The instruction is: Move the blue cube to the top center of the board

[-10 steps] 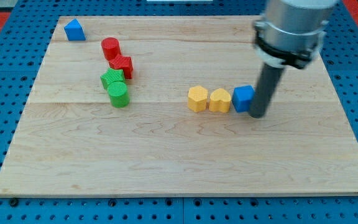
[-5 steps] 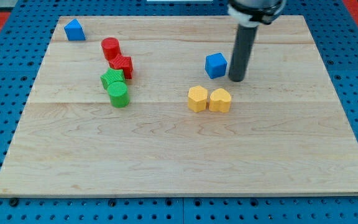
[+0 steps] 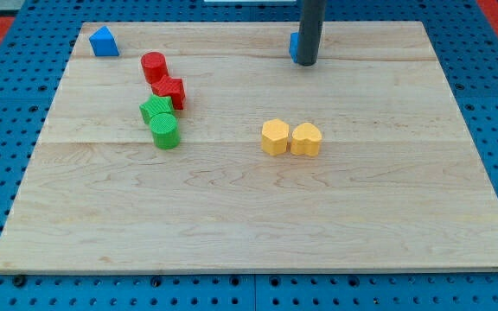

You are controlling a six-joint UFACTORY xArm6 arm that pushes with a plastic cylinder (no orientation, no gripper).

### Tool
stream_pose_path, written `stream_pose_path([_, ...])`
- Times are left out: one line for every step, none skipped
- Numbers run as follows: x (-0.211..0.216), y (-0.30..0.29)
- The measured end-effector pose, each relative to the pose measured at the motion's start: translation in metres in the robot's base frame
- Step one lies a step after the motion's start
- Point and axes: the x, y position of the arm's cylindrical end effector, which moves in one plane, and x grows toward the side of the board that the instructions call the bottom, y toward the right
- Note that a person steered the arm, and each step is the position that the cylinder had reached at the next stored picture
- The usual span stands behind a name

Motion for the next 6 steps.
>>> stream_pose_path([-0.012,0.052])
stream_pose_path([-0.025,0.031])
stream_pose_path([-0.039,-0.051])
stream_pose_path([-0.044,-0.074])
stream_pose_path([-0.044,-0.074])
stream_pose_path([-0.044,-0.077])
